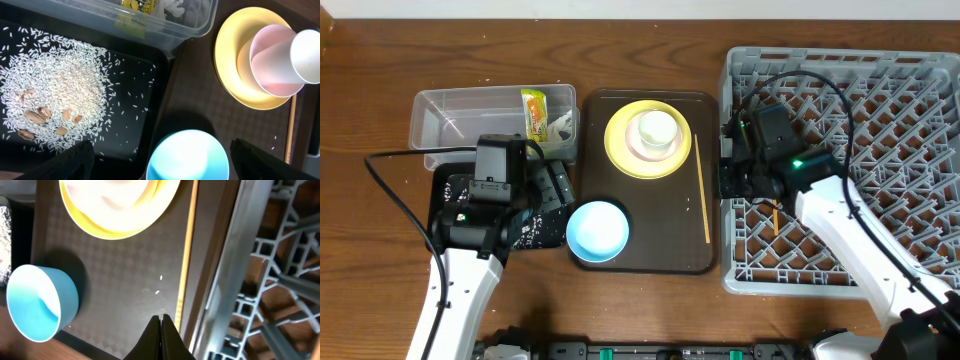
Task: Sort waste into correct bins and load items into the dishwasher rack
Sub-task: 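Move right gripper back to the second chopstick on the brown tray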
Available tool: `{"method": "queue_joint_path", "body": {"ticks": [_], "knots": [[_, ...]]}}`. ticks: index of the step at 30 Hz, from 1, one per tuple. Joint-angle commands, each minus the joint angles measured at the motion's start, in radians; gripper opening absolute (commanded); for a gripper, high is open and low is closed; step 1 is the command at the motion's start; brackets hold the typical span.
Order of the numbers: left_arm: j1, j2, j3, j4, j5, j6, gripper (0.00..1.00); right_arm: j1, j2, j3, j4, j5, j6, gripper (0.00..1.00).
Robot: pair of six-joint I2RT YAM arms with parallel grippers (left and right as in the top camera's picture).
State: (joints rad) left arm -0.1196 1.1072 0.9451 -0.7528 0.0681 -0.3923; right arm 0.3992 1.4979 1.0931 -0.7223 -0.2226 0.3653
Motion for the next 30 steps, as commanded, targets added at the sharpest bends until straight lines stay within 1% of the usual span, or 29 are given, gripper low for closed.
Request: {"method": "queue_joint_path", "body": {"ticks": [1, 3, 5, 15, 22, 30], "knots": [[0.003, -0.003, 0.016, -0.002, -0.01, 0.003, 0.9, 0.042, -0.018, -0.003, -0.006, 0.118, 0.069, 0.01], [0.003, -0.004, 0.016, -0.002, -0.01, 0.003, 0.89, 0.063, -0.018, -0.004, -0.024, 0.201, 0.089, 0.01], [0.003, -0.004, 0.016, -0.002, -0.01, 0.003, 0.89, 0.076, -0.018, -0.004, -0.039, 0.239, 0.102, 0.01], [0.003, -0.003, 0.016, -0.002, -0.01, 0.003, 0.89, 0.106, -0.018, -0.012, -0.087, 0.24, 0.103, 0.01], [0.003, -0.004, 0.016, -0.002, -0.01, 0.003, 0.89, 0.131, -0.018, -0.014, -0.087, 0.188, 0.102, 0.01], [0.003, -0.003, 0.016, -0.002, -0.01, 0.003, 0.89, 0.145, -0.018, -0.025, -0.135, 0.232, 0.102, 0.01]]}}
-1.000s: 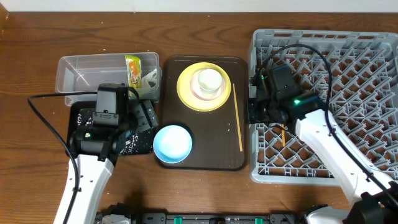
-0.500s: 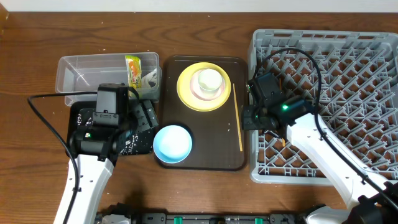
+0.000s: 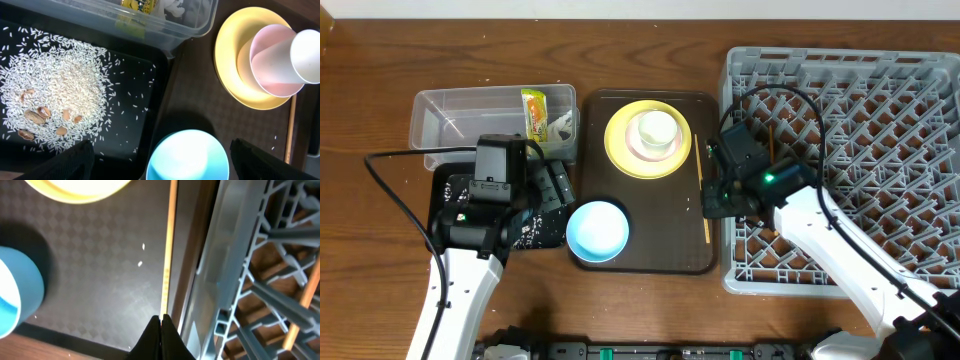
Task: Sort waste into correct bins and load items into the dishwasher rack
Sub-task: 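Move right gripper back to the second chopstick on the brown tray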
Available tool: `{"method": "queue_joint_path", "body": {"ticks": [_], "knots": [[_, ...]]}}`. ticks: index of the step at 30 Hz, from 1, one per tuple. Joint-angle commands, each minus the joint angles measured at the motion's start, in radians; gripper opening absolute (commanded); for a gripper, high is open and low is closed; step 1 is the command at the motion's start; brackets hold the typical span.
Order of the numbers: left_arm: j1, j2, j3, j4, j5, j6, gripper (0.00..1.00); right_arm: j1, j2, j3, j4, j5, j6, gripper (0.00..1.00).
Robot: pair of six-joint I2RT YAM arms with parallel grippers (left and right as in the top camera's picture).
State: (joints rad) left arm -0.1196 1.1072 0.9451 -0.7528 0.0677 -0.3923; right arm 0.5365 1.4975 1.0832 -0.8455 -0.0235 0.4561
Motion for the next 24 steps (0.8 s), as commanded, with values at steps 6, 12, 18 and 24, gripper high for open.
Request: {"method": "queue_joint_path", "body": {"ticks": [6, 12, 18, 24], "knots": [[0.003, -0.004, 0.016, -0.002, -0.009, 0.003, 0.89, 0.007, -0.018, -0.035, -0.047, 0.117, 0.011, 0.01], [0.003, -0.004, 0.016, -0.002, -0.009, 0.003, 0.9, 0.007, -0.018, -0.042, -0.06, 0.203, 0.019, 0.01], [0.003, -0.004, 0.016, -0.002, -0.009, 0.003, 0.89, 0.007, -0.018, -0.041, 0.029, 0.079, 0.045, 0.01], [0.003, -0.004, 0.016, -0.002, -0.009, 0.003, 0.89, 0.017, -0.018, -0.042, 0.21, -0.143, 0.045, 0.01]]}}
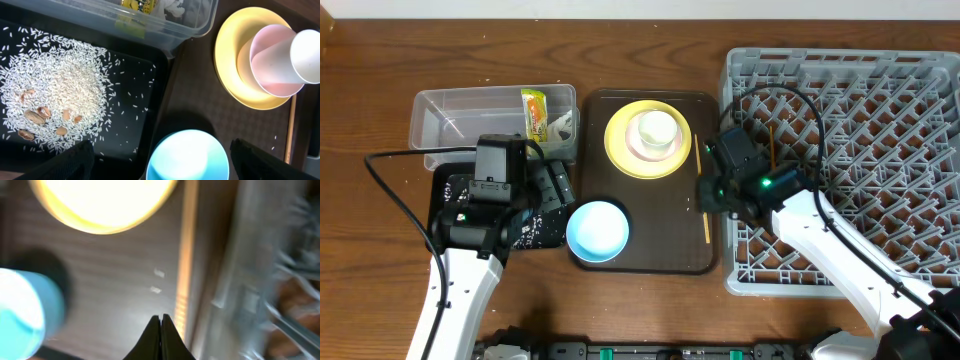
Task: Sort waste into correct bins and load items into the dishwasher rack
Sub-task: 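Move right gripper back to the second chopstick on the brown tray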
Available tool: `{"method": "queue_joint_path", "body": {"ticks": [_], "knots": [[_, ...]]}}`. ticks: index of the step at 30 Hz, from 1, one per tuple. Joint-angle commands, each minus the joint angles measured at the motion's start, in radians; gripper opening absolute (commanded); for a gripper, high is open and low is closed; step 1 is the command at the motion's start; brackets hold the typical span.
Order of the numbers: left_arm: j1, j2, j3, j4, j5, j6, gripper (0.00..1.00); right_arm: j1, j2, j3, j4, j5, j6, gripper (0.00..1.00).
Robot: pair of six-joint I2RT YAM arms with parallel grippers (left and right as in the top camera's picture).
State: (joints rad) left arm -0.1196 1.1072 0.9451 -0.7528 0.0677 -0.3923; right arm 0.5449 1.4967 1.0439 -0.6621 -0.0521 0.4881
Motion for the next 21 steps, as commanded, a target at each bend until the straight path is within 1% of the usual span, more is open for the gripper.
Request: {"method": "queue_joint_path", "body": {"ticks": [1, 5, 9, 14, 17, 21], "knots": [[0.003, -0.004, 0.016, -0.002, -0.009, 0.003, 0.9, 0.018, -0.017, -0.002, 0.042, -0.113, 0.013, 0.01], [0.003, -0.003, 0.016, -0.002, -0.009, 0.003, 0.9, 0.078, -0.013, -0.003, 0.07, -0.042, 0.013, 0.01], [0.003, -0.003, 0.016, -0.002, -0.009, 0.003, 0.89, 0.143, 0.008, -0.003, 0.07, 0.139, 0.012, 0.01], [0.003, -0.004, 0.016, -0.002, -0.009, 0.003, 0.89, 0.174, 0.042, -0.003, 0.08, 0.3, 0.012, 0.02], [0.003, -0.004, 0.016, -0.002, -0.009, 0.003, 0.89, 0.175, 0.065, -0.003, 0.095, 0.353, 0.012, 0.1], [0.003, -0.004, 0.016, -0.002, -0.009, 0.003, 0.89, 0.175, 0.115, -0.003, 0.113, 0.385, 0.012, 0.16]]}}
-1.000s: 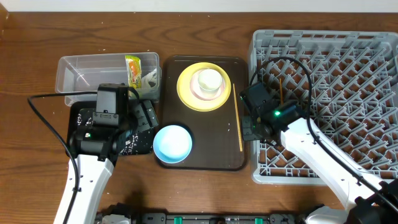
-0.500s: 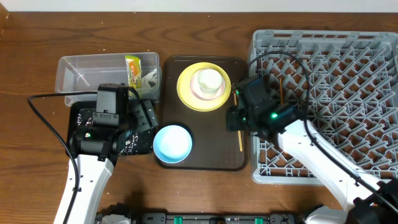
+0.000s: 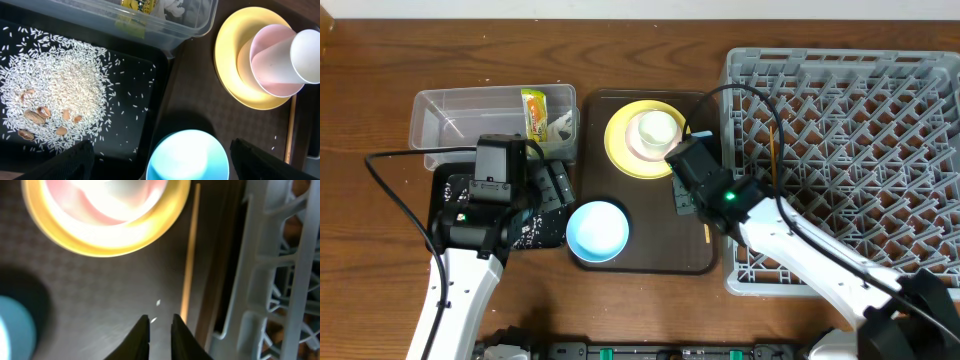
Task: Sort waste into correct bins and load items into the dishwasher rack
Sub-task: 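Move right gripper back to the second chopstick on the brown tray, then grasp the second wooden chopstick with the right gripper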
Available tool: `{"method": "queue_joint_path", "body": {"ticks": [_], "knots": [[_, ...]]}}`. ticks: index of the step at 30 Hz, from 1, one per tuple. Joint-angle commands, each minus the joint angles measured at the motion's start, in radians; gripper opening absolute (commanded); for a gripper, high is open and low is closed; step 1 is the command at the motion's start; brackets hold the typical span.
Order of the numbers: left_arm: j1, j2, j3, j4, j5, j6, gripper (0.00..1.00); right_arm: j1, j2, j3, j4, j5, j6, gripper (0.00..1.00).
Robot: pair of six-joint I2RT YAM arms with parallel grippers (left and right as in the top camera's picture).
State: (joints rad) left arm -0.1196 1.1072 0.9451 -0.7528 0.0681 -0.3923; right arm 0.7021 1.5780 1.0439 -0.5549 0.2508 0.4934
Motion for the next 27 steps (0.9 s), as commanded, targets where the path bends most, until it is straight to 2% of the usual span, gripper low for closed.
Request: {"method": "queue_joint_path", "body": {"ticks": [1, 6, 17, 21, 27], "knots": [[0.003, -0.004, 0.016, -0.002, -0.01, 0.003, 0.89, 0.018, 0.049, -0.003, 0.009, 0.082, 0.007, 0.17], [0.003, -0.004, 0.016, -0.002, -0.01, 0.003, 0.89, 0.017, 0.121, -0.003, 0.02, 0.082, 0.007, 0.24], [0.003, -0.003, 0.016, -0.002, -0.01, 0.003, 0.89, 0.017, 0.227, -0.003, 0.073, 0.086, 0.007, 0.29], [0.003, -0.003, 0.016, -0.002, -0.01, 0.003, 0.9, 0.013, 0.243, -0.003, 0.075, 0.087, 0.035, 0.35], [0.003, -0.003, 0.016, -0.002, -0.01, 0.003, 0.89, -0.003, 0.248, -0.003, 0.076, 0.086, 0.053, 0.35]]}}
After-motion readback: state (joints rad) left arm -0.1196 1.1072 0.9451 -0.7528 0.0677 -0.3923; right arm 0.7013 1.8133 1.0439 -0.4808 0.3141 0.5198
